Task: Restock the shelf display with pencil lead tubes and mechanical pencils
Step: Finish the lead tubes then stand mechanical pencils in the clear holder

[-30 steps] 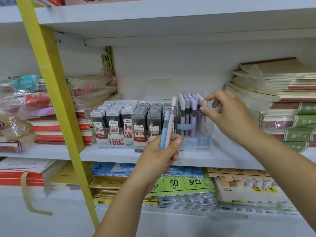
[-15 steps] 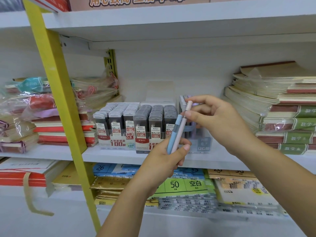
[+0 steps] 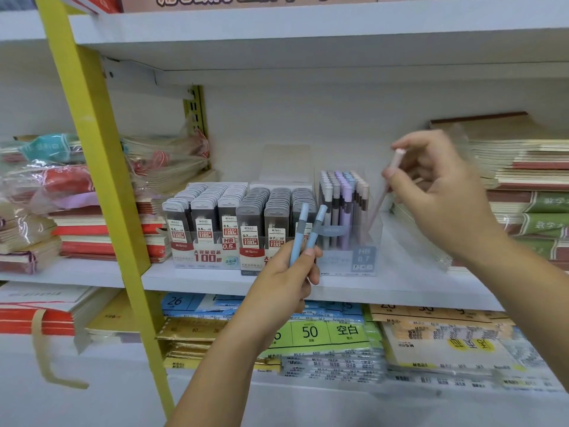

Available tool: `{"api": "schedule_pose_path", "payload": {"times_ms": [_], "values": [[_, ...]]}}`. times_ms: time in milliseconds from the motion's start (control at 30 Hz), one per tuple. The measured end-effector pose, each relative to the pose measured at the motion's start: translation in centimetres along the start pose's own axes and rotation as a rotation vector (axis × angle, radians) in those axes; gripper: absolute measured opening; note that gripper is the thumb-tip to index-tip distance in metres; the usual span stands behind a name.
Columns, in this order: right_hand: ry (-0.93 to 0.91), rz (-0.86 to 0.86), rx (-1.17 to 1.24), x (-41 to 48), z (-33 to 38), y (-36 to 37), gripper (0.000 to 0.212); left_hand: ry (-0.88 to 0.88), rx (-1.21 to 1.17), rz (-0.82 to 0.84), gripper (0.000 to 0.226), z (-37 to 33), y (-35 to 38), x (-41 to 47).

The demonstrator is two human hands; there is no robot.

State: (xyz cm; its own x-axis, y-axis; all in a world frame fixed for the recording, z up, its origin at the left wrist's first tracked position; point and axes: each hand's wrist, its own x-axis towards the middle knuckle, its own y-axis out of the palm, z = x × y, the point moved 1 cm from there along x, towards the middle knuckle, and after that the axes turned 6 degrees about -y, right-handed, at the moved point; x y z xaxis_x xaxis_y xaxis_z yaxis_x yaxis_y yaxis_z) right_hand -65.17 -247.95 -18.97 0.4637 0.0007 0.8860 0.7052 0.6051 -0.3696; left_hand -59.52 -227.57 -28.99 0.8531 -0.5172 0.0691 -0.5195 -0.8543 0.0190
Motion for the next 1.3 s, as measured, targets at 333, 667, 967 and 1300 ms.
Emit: {"api": "schedule_pose_path", "payload": {"times_ms": [333,667,967,1300], "values": [[0.111,0.124,0.005,-1.0,-0.9,0.9,0.025,0.011,0.032,0.003,0.022,0.2,-0.1,-0.1],[0.160,0.179,-0.088,-1.0,-2.3,1.9,0.029,0.010,0.029,0.013,0.023,0.2,-0.3,0.0],[0.176,0.209,-0.256,-1.7,-2.4,2.1,0.025,0.024,0.018,0.034,0.023,0.1,-0.3,-0.3],[0.332,0.231,0.324,-1.8,3.3,3.4,0.026,0.121,0.016,0.149,0.024,-0.6,0.6,-0.8]]}}
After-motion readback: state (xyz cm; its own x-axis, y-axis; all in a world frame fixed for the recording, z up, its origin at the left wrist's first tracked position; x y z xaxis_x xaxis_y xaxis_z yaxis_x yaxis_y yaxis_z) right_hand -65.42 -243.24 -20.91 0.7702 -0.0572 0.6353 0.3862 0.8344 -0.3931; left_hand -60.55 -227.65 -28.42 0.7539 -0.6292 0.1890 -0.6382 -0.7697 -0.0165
